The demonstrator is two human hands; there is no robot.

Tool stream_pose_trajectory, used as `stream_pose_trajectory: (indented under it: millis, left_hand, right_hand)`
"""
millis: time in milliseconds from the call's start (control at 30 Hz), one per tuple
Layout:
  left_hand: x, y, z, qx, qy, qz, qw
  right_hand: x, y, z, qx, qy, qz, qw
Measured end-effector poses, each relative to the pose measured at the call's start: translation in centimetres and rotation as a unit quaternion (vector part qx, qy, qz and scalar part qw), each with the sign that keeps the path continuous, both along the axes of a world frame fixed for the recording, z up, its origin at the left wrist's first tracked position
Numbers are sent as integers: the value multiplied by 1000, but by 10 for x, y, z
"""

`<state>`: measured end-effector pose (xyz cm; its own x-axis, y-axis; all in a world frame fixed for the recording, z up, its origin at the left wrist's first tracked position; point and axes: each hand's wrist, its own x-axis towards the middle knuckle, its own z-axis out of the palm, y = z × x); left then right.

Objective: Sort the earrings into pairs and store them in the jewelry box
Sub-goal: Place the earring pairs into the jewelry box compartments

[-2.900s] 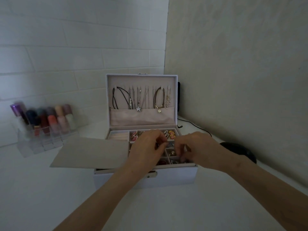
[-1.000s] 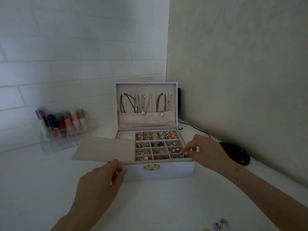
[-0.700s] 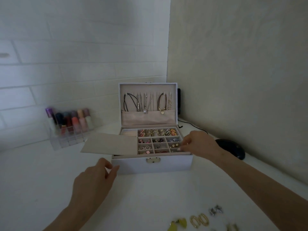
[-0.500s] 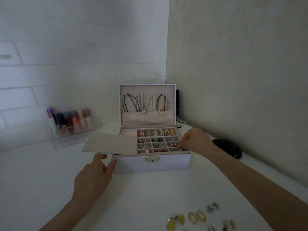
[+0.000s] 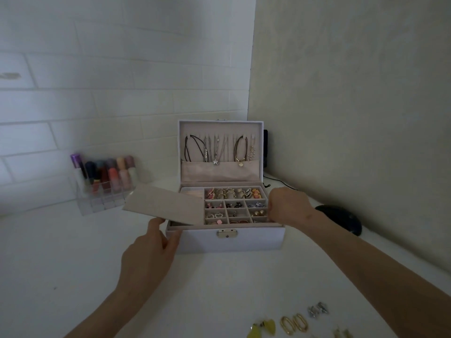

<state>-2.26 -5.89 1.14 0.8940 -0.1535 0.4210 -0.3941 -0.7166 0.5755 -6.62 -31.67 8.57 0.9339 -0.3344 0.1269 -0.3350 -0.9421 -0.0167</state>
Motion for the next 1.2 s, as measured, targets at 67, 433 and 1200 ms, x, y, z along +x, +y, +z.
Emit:
stream_pose_trajectory:
  millis: [67, 433, 1200]
  left_hand:
    - [0, 1, 0, 12, 2, 3, 1000]
    - [-11, -13, 32, 211, -179, 31, 960]
    - [-14, -5, 12, 249, -75, 47, 965]
  right_hand:
    - [1, -5, 0, 66, -10, -18, 998]
    - [-5, -20, -6, 89, -2, 44, 995]
    - [-20, -42, -20, 300, -167, 94, 935]
